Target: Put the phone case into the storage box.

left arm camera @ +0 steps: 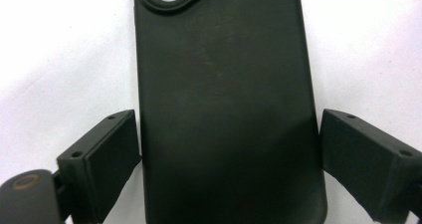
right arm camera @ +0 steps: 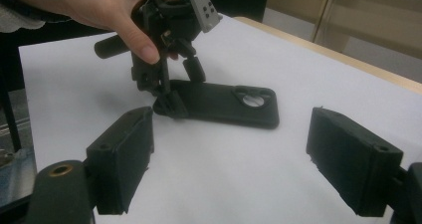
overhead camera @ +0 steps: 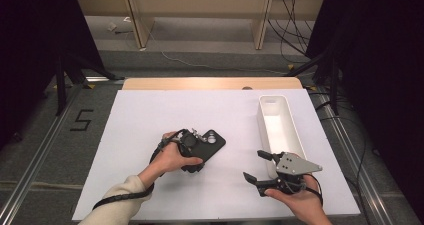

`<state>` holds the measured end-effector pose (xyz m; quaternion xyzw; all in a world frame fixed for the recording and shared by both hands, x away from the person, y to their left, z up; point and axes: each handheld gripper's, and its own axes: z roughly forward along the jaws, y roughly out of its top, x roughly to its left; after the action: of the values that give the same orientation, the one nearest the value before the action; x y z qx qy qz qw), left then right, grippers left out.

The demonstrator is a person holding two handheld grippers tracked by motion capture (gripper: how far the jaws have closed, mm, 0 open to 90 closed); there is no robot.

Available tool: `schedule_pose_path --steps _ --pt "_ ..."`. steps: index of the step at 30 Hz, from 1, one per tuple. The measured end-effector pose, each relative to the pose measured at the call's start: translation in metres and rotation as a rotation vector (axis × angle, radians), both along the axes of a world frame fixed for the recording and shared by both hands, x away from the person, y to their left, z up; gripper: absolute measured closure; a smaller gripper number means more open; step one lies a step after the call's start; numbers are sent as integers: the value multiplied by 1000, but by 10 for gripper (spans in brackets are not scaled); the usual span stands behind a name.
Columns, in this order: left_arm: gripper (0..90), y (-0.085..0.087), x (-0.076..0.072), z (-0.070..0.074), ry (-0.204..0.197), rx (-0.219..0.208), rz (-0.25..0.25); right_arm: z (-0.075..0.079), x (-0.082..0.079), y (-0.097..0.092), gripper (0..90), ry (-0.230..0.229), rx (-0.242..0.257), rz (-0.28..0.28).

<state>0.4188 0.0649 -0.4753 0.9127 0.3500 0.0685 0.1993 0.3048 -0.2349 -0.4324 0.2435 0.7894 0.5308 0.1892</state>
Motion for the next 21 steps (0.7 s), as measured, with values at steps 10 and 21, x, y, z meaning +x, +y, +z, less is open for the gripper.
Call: schedule_pose_path --steps 10,21 --pt "71 1 3 -2 16 -11 1 0 0 0 200 1 -1 0" --pt "73 0 2 -2 9 1 -4 0 0 1 201 3 1 0"
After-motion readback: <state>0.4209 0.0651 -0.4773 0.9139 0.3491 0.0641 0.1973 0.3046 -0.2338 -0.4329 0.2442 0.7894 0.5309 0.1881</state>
